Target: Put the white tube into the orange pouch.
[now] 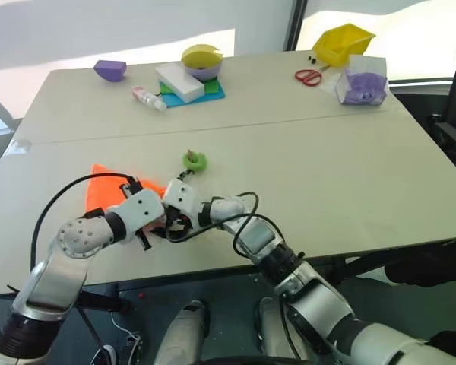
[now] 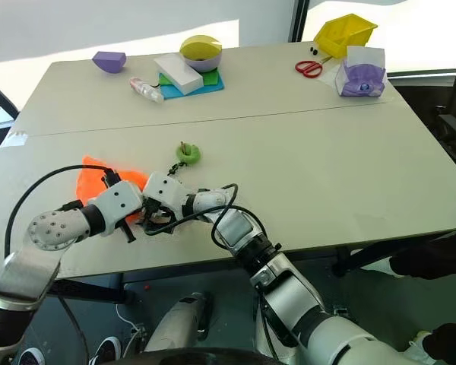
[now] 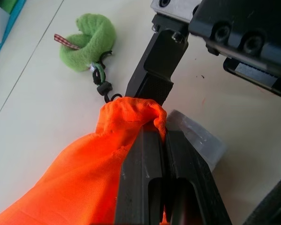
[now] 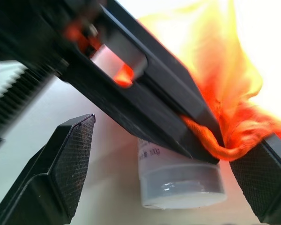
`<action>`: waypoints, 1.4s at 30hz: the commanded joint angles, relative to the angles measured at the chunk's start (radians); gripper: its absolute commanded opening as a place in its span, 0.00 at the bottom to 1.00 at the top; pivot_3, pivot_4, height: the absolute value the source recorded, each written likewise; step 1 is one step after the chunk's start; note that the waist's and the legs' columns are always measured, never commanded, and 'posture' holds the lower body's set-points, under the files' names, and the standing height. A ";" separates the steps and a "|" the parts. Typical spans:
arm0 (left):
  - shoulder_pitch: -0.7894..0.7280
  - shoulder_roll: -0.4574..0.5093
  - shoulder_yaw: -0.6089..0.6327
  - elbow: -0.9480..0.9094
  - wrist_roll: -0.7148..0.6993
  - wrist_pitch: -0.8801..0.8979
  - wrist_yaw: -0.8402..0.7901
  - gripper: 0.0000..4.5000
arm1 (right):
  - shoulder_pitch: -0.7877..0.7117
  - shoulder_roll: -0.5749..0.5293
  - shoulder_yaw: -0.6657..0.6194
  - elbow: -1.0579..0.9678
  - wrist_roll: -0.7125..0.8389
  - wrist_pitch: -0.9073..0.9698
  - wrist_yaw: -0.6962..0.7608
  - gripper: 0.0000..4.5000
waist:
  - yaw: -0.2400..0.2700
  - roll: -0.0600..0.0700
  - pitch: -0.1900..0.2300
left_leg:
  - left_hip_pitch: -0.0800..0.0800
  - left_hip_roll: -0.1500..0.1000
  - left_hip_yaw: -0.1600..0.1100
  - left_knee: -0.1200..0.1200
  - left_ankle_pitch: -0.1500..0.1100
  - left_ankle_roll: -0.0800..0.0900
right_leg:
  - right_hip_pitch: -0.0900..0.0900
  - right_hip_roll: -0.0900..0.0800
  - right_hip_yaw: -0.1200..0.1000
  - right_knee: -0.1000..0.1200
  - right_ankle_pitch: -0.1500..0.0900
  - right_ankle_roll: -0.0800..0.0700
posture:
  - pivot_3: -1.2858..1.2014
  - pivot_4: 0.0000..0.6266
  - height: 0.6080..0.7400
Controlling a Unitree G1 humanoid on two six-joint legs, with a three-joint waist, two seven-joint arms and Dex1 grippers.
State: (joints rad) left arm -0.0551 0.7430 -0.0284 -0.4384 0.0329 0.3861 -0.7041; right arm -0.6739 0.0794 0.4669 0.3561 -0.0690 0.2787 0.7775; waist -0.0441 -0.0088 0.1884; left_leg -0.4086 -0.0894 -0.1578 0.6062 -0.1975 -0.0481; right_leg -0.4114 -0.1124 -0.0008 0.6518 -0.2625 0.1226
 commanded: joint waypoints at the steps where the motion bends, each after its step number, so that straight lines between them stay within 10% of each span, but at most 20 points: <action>1: 0.016 -0.015 0.028 0.010 -0.004 -0.032 0.025 0.00 | 0.012 -0.024 -0.010 -0.103 0.032 0.022 0.032 0.99 | 0.000 0.000 0.000 | 0.000 0.000 0.000 0.000 0.000 0.000 | 0.000 0.000 0.000 0.000 0.000 0.000 | 0.52 0.24 1.00; 11: 0.040 -0.004 0.023 0.022 -0.003 -0.081 0.011 0.00 | 0.017 -0.228 -0.056 -0.215 0.048 0.025 0.105 0.99 | 0.001 0.000 0.000 | 0.000 0.001 0.001 0.000 0.000 0.000 | 0.001 0.000 0.000 -0.001 0.000 0.000 | 0.52 0.24 1.00; 31: 0.039 -0.011 0.015 0.004 -0.007 -0.076 0.007 0.00 | -0.152 -0.003 -0.067 0.265 -0.078 -0.408 -0.204 0.99 | 0.000 0.000 0.000 | 0.001 0.000 0.001 0.000 0.000 -0.001 | 0.001 0.000 0.001 -0.001 0.001 -0.001 | 0.52 0.24 1.00; 42: 0.048 -0.009 0.017 -0.014 -0.012 -0.069 0.001 0.00 | -0.201 -0.056 0.021 0.375 -0.282 -0.574 -0.321 0.99 | -0.001 0.000 0.000 | 0.002 0.000 0.001 -0.001 0.001 -0.001 | 0.001 0.001 0.001 -0.001 0.001 -0.001 | 0.52 0.24 1.00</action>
State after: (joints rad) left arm -0.0141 0.7314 -0.0079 -0.4189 0.0313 0.3224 -0.6908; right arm -0.8490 0.0316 0.4580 0.7212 -0.3007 -0.2507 0.4861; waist -0.0449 -0.0087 0.1884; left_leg -0.4065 -0.0892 -0.1568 0.6052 -0.1970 -0.0487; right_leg -0.4102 -0.1116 0.0000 0.6510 -0.2617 0.1211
